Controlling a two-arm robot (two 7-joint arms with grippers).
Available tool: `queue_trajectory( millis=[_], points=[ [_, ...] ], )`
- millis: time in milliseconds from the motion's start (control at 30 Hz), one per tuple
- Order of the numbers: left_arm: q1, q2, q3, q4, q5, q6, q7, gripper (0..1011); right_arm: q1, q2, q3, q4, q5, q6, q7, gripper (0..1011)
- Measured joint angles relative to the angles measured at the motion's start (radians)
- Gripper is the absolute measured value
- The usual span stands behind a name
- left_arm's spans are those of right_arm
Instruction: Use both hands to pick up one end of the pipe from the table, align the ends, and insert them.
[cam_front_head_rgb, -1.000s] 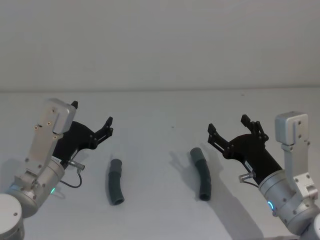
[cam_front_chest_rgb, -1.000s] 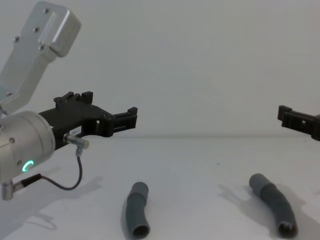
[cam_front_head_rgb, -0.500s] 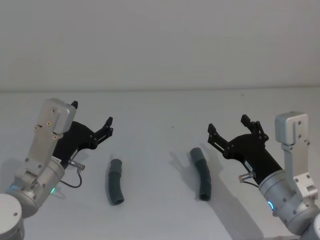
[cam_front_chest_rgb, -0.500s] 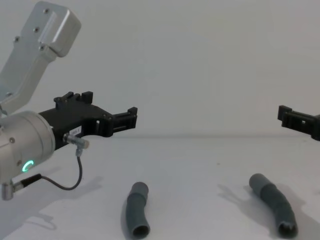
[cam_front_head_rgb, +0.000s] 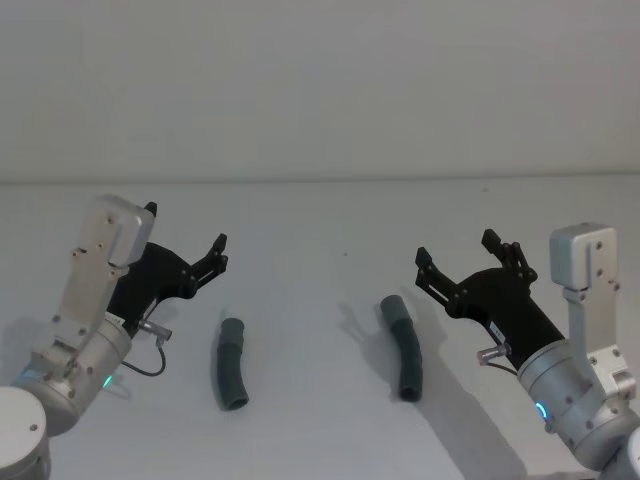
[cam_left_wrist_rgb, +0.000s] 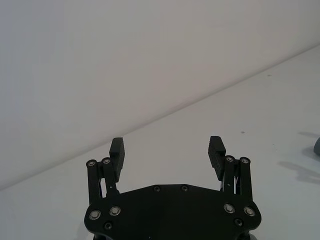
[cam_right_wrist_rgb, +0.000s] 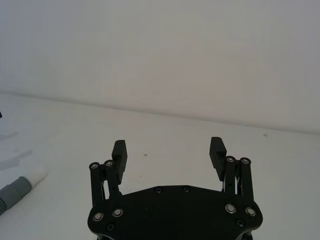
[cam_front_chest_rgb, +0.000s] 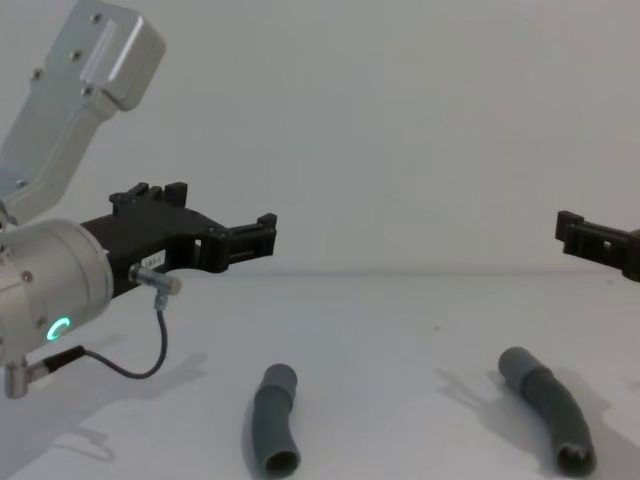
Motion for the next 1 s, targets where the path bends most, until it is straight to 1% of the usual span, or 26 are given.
queue_trajectory(
  millis=[200, 400, 500, 533, 633, 667, 700, 733, 867, 933, 1000],
  points=[
    [0.008, -0.011, 0.003, -0.034, 0.014, 0.046, 0.024, 1001, 0.000, 0.000, 0.000, 0.000, 0.000, 0.000, 0.000, 1004],
    [0.019, -0.036, 0.016, -0.086, 0.042, 0.136, 0.076, 1001, 0.000, 0.000, 0.000, 0.000, 0.000, 0.000, 0.000, 1004],
    [0.023, -0.053, 0.025, -0.115, 0.059, 0.194, 0.107, 1001, 0.000, 0.000, 0.000, 0.000, 0.000, 0.000, 0.000, 1004],
    [0.025, -0.062, 0.029, -0.129, 0.068, 0.226, 0.122, 1001, 0.000, 0.000, 0.000, 0.000, 0.000, 0.000, 0.000, 1004],
    [0.028, -0.076, 0.035, -0.152, 0.077, 0.270, 0.142, 1001, 0.000, 0.000, 0.000, 0.000, 0.000, 0.000, 0.000, 1004],
    [0.030, -0.084, 0.038, -0.165, 0.084, 0.303, 0.157, 1001, 0.000, 0.000, 0.000, 0.000, 0.000, 0.000, 0.000, 1004],
    [0.031, -0.089, 0.039, -0.172, 0.086, 0.313, 0.161, 1001, 0.000, 0.000, 0.000, 0.000, 0.000, 0.000, 0.000, 1004],
    [0.033, -0.098, 0.042, -0.186, 0.092, 0.344, 0.174, 1001, 0.000, 0.000, 0.000, 0.000, 0.000, 0.000, 0.000, 1004],
    [0.039, -0.115, 0.045, -0.209, 0.099, 0.400, 0.195, 1001, 0.000, 0.000, 0.000, 0.000, 0.000, 0.000, 0.000, 1004],
    [0.048, -0.131, 0.045, -0.231, 0.102, 0.447, 0.212, 1001, 0.000, 0.000, 0.000, 0.000, 0.000, 0.000, 0.000, 1004],
    [0.054, -0.140, 0.045, -0.242, 0.102, 0.470, 0.221, 1001, 0.000, 0.000, 0.000, 0.000, 0.000, 0.000, 0.000, 1004]
  ],
)
